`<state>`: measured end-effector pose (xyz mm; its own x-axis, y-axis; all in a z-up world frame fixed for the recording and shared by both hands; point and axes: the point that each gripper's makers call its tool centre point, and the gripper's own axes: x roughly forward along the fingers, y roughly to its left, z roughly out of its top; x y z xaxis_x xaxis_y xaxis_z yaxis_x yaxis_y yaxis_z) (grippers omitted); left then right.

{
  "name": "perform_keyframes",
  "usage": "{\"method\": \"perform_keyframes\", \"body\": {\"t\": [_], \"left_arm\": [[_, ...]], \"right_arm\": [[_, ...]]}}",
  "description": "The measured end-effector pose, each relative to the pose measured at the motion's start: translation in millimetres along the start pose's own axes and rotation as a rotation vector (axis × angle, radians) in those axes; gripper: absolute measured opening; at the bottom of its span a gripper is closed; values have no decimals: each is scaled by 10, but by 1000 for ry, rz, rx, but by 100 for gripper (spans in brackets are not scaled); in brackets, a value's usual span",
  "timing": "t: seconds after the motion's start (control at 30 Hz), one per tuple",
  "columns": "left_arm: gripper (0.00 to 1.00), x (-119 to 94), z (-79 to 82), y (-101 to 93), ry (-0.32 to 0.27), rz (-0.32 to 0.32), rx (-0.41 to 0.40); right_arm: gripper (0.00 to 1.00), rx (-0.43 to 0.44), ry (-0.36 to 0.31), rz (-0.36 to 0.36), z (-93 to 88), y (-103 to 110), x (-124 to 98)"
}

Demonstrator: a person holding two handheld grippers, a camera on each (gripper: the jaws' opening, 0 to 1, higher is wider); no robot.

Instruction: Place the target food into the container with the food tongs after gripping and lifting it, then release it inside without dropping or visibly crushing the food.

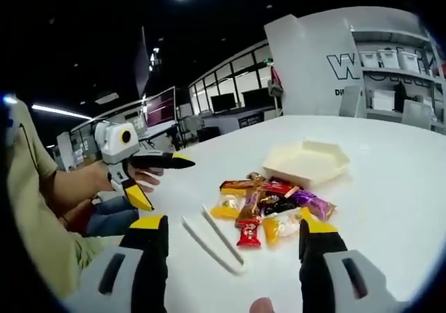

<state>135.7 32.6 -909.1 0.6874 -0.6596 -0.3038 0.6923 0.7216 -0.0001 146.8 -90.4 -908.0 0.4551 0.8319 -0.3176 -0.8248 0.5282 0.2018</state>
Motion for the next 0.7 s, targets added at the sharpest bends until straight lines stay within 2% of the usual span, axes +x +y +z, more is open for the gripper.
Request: {"method": "perform_keyframes", "body": {"t": [0.3, 0.5, 0.7], "left_arm": [[74, 73, -153, -35, 30, -18, 33], [68, 130, -253, -37, 55, -15, 54], [60, 162, -328, -70, 79, -27, 54]], "right_arm": [[65, -11, 36, 50, -172, 67, 70], [55, -41, 53, 57, -257, 80, 95], [51, -46, 75, 72, -344, 94, 147]]}}
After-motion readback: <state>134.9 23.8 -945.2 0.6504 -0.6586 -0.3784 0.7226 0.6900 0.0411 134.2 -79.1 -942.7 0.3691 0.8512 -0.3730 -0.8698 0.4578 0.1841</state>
